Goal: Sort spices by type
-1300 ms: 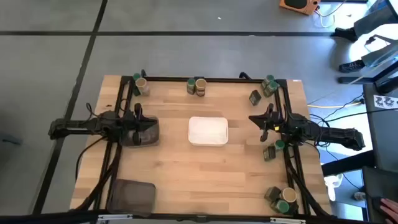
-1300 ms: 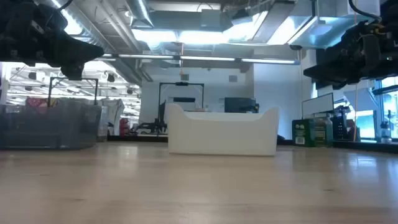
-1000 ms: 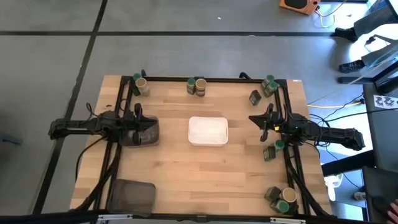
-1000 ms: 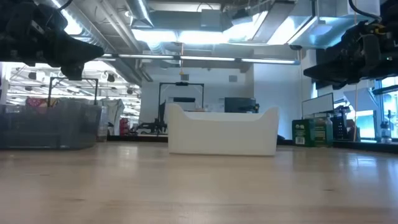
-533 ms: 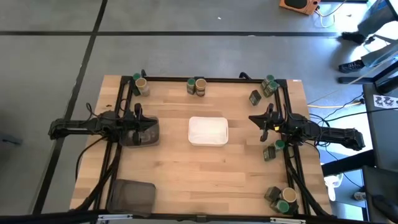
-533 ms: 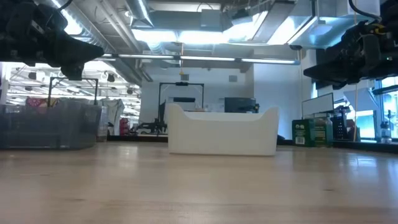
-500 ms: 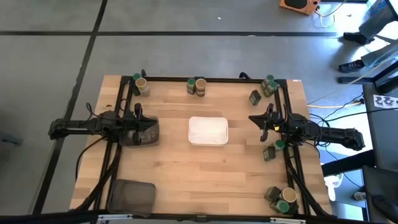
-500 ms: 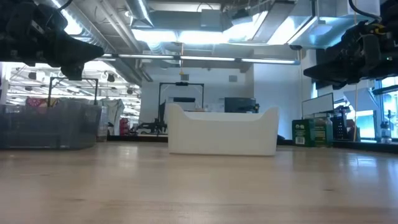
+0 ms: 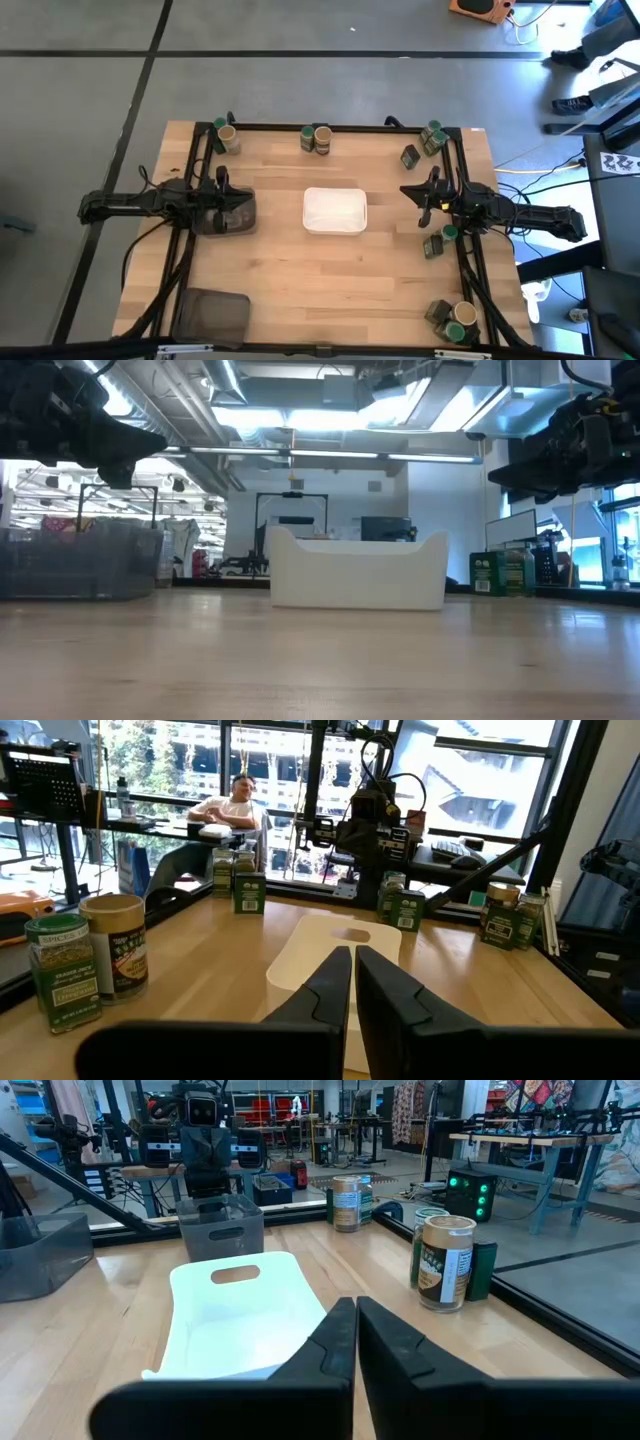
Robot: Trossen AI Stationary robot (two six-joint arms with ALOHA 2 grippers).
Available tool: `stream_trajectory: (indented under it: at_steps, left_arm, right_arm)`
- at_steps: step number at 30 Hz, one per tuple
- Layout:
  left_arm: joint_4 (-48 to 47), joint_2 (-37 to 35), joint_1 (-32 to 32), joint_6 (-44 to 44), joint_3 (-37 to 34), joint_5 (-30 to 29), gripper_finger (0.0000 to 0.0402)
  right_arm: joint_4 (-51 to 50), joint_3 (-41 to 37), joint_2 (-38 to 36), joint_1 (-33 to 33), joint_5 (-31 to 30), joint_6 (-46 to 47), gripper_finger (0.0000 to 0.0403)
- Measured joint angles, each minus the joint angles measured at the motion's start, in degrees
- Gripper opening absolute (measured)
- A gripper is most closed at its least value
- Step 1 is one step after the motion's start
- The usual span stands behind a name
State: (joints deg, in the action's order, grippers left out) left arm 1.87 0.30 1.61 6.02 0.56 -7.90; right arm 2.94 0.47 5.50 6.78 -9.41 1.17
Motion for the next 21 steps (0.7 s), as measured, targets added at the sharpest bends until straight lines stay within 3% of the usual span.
stream_trajectory:
  at_steps: [5,12,21]
  left_arm:
    - [0.0,0.0,0.0,0.0,0.0,0.0,0.0017]
    - [0.0,0.0,-0.02,-0.01,0.0,0.0,0.0017]
    - [0.0,0.01,-0.01,0.0,-0.01,0.0,0.0017]
  right_arm:
    - [0.01,-0.01,0.0,0.0,-0.01,-0.06,0.0014]
    - [4.18,0.4,-0.03,0.0,-0.56,-16.16,0.0014]
    - [4.13,0.71,-0.02,0.0,0.2,-11.92,0.0014]
